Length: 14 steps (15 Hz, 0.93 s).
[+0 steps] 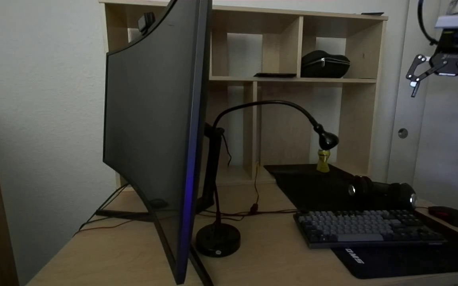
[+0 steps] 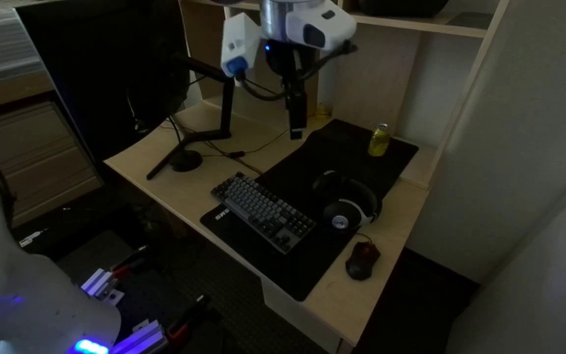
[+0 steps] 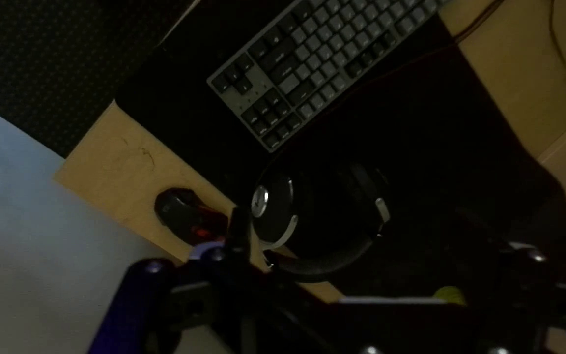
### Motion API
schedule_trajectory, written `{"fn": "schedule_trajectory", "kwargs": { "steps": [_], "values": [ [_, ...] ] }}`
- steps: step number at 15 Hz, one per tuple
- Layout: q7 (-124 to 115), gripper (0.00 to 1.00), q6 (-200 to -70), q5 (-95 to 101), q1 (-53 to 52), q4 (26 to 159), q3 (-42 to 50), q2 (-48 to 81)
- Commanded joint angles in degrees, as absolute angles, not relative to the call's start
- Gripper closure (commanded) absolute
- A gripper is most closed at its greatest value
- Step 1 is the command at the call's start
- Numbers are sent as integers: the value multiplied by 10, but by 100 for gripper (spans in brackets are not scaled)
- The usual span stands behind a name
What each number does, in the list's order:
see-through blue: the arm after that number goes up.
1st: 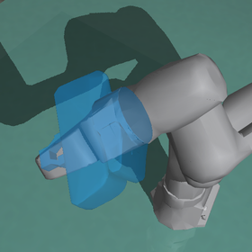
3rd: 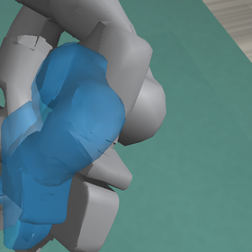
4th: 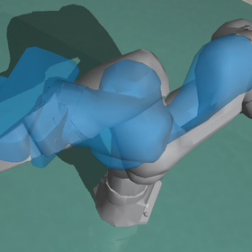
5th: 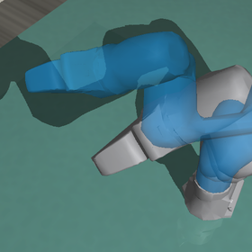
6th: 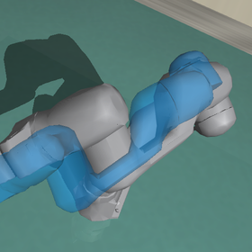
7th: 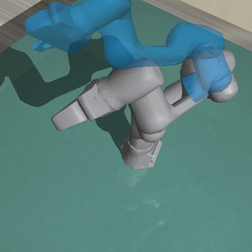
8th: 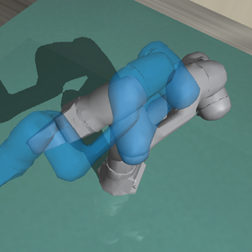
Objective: Hang the headphones behind the computer then move the lamp to the right
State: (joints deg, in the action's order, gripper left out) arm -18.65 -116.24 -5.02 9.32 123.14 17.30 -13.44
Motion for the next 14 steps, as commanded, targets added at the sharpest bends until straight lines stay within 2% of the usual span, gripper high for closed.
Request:
{"fn": "schedule_trajectory", "kwargs": {
  "steps": [1, 5, 8, 14],
  "values": [
    [-200, 0, -1161, -64, 116, 1207, 158, -99],
    [-204, 0, -1161, -66, 118, 1191, 154, -76],
    [-276, 0, -1106, -101, 129, 1076, 170, 50],
    [-389, 0, -1063, -174, 179, 894, 193, 217]
  ]
}}
